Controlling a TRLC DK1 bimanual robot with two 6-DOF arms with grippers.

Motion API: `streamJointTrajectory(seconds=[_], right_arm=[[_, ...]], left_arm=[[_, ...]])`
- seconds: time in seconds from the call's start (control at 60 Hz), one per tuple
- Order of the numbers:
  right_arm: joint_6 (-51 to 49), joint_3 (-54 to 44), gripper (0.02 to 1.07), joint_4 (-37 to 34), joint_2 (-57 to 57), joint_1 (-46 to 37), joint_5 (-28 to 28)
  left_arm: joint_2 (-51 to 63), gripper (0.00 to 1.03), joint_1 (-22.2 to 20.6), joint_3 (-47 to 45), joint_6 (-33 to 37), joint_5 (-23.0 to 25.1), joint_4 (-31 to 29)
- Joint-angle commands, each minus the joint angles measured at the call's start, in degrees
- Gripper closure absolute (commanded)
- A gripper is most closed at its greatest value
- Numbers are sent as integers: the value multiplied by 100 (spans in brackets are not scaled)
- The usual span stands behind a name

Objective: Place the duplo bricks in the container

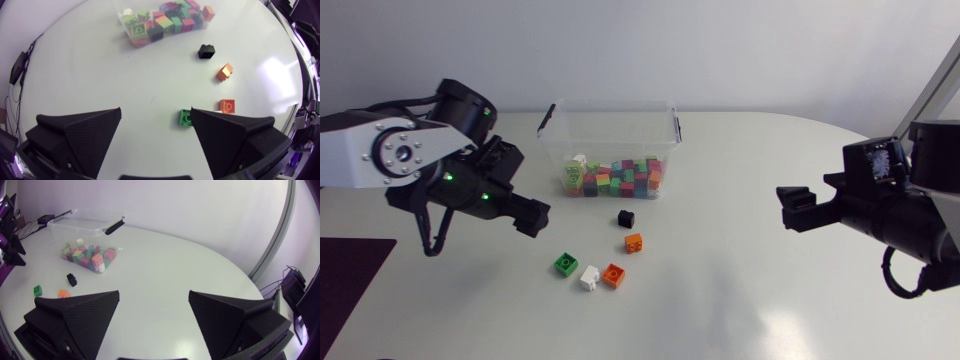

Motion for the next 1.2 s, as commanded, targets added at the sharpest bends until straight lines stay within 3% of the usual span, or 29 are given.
streamJointTrajectory(seconds=[0.0, 0.1, 0.233, 0.4, 0.683, 0.833, 1.0, 1.183], right_arm=[[242, 381, 7, -415, 441, 62, 74], [242, 794, 7, -1021, 942, 220, 74], [242, 1084, 7, -1285, 1293, 554, 65], [233, 1901, 7, -2269, 2102, 879, 47], [233, 2024, 7, -1944, 2787, 1231, -137], [206, 2068, 7, -1830, 2858, 1249, -779], [215, 2200, 7, -1847, 3113, 1372, -796], [171, 2218, 7, -1804, 3341, 1600, -770]], left_arm=[[490, 8, -129, 274, 134, -14, -202], [964, 7, -226, 502, 169, -6, -377], [1395, 8, -287, 757, 152, 56, -571], [1835, 10, -551, 880, 169, 100, -624], [2212, 12, -753, 951, 187, 100, -685], [2379, 21, -727, 968, 257, 100, -676], [2546, 32, -718, 924, 301, 109, -597], [2670, 53, -613, 915, 310, 364, -457]])
